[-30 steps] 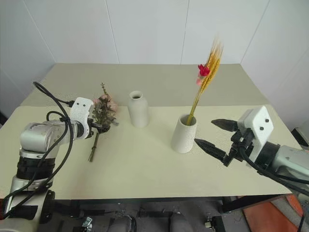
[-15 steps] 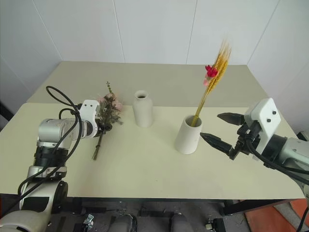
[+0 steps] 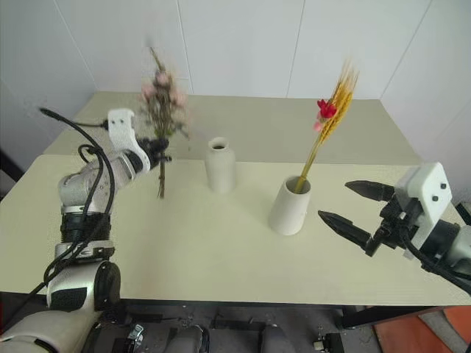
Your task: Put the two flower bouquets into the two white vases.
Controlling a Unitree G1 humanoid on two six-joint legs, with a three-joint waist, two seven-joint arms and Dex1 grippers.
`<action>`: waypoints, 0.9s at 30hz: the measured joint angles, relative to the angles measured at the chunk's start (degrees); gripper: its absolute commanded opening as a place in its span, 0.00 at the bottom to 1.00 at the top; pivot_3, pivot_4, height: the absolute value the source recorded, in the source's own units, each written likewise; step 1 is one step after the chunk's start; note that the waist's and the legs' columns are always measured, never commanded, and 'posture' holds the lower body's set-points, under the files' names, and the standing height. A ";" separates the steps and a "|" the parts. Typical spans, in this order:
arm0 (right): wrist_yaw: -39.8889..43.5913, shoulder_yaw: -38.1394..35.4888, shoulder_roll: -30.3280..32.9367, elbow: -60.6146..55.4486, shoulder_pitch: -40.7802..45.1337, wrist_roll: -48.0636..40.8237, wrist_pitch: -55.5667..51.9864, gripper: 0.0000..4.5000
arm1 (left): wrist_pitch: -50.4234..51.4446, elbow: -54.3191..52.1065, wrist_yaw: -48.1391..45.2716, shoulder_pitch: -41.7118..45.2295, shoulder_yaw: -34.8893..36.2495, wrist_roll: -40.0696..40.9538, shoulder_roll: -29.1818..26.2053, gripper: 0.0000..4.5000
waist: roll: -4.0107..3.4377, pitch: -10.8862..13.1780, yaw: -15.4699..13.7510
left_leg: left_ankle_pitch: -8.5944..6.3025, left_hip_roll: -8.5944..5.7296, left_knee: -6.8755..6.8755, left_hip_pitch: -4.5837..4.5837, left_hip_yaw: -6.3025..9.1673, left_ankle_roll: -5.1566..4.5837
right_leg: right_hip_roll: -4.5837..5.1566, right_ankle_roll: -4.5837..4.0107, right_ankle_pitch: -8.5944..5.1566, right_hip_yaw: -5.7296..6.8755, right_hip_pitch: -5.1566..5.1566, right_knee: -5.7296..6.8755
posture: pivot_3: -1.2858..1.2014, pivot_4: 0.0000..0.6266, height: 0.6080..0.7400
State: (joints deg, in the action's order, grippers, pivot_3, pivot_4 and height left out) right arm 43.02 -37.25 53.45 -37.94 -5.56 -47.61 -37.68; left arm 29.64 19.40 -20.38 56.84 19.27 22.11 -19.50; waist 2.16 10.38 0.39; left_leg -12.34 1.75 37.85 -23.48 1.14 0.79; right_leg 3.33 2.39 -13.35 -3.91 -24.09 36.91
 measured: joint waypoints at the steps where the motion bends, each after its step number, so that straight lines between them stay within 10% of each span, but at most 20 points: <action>1: -0.07 -0.01 -0.18 -0.11 -0.03 0.17 0.05 1.00 | -2.46 1.21 -1.20 1.53 0.66 0.60 0.01 0.02 | 0.00 -0.01 0.07 | 0.00 -0.01 0.00 0.05 -0.01 0.00 | 0.00 0.01 0.00 -0.01 0.03 0.00 | 0.52 0.24 1.00; 14: -5.30 0.05 -8.15 -8.31 -5.43 2.11 1.57 1.00 | -28.22 36.90 -14.90 15.76 11.29 10.60 7.88 0.02 | 0.03 -0.01 0.29 | 0.00 -0.08 0.02 -0.04 0.03 0.00 | 0.04 0.12 0.02 0.02 0.06 -0.11 | 0.52 0.24 1.00; 27: -6.91 -2.37 -9.31 -10.32 -8.81 3.59 4.20 1.00 | -35.48 46.05 -18.99 20.05 9.85 8.88 10.99 0.02 | 0.04 -0.01 0.53 | 0.00 -0.07 0.02 0.05 0.02 0.00 | 0.00 0.13 0.01 0.00 0.09 -0.07 | 0.52 0.24 1.00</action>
State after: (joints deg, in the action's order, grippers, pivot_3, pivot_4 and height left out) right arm 36.12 -39.62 44.14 -48.26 -14.37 -44.02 -33.48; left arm -5.83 65.44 -39.37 76.89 29.11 30.99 -8.51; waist 2.20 10.37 0.92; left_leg -12.34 1.69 37.87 -23.43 1.16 0.79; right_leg 3.34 2.52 -13.34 -3.91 -24.00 36.83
